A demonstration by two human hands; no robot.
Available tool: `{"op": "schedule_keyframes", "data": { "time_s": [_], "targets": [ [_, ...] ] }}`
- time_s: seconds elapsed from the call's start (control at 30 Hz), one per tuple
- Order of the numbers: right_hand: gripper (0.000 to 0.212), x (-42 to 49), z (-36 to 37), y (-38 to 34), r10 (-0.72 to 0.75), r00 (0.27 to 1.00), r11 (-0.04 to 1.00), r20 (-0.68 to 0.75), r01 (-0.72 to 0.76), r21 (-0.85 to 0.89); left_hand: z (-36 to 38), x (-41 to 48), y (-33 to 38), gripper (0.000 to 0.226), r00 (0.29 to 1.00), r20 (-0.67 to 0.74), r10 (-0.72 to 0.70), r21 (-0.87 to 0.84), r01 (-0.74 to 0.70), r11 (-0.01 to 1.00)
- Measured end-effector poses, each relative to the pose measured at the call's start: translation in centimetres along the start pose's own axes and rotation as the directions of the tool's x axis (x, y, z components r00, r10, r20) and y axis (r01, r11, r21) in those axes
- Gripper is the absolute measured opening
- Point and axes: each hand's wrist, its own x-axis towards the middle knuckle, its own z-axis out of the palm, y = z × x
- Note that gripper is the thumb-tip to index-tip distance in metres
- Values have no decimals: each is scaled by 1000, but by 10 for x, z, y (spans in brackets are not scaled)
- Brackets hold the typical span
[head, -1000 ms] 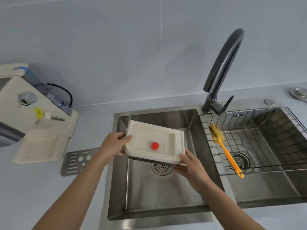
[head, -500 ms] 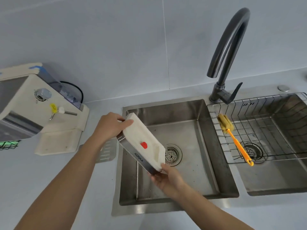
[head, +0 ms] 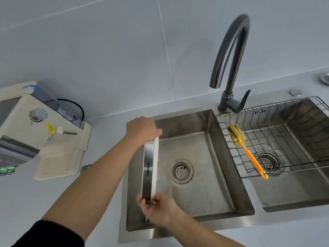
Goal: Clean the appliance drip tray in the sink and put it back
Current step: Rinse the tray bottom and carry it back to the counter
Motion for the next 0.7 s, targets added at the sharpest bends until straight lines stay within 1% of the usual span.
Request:
{"op": "schedule_keyframes", "data": {
  "time_s": [0.07, 0.13, 0.17, 0.27, 0.3, 0.33, 0.37, 0.47, 0.5, 0.53, 0.57, 0.6, 0.67, 0.7],
  "targets": [
    [31, 4, -1, -1, -6, 1000, 1000, -14, 6, 14, 6, 0, 2, 38, 999, 40, 12, 16, -13, 1000],
    [29, 4, 2, -4, -10, 1000, 1000, -19, 10, 8, 5, 0, 2, 38, 999, 39, 33, 1, -33, 999],
    [29, 4, 4, -6, -14, 1000, 1000, -16, 14, 2, 2, 1, 2, 39, 999, 10, 47, -19, -47, 999],
    [31, 4, 12, -15, -27, 1000, 999, -7, 27, -37, -13, 4, 0, 40, 984, -152, 93, -48, -102, 994],
    [32, 6, 13, -18, -34, 999, 998, -12, 34, -57, -15, 5, -1, 39, 978, -188, 91, -53, -103, 993],
    [33, 8, 12, -21, -42, 999, 996, -29, 40, -79, -15, 4, -3, 38, 978, -192, 80, -57, -93, 994],
    [33, 11, 11, -24, -51, 997, 993, -62, 44, -106, -12, 1, -4, 38, 985, -158, 65, -57, -74, 996],
    [37, 20, -1, -29, -106, 967, 974, -230, 54, -222, 11, -13, -6, 37, 999, 38, 25, -52, -23, 998],
    [38, 22, -5, -28, -121, 958, 965, -262, 51, -258, 17, -17, -7, 38, 997, 80, 8, -72, -3, 997],
    [39, 23, -7, -28, -126, 956, 958, -266, 48, -283, 19, -19, -7, 40, 996, 89, 4, -104, 5, 995],
    [39, 23, -8, -29, -122, 961, 956, -248, 46, -291, 18, -20, -6, 38, 998, 59, 14, -138, -6, 990],
    [38, 24, -7, -29, -117, 967, 956, -224, 49, -288, 14, -19, -5, 37, 999, -13, 38, -159, -39, 987],
    [36, 27, -6, -29, -122, 975, 963, -184, 72, -259, 8, -19, 1, 42, 985, -162, 65, -165, -92, 982],
    [35, 28, -7, -28, -127, 976, 966, -180, 80, -248, 7, -21, 4, 43, 983, -173, 61, -166, -90, 982]
  ]
}}
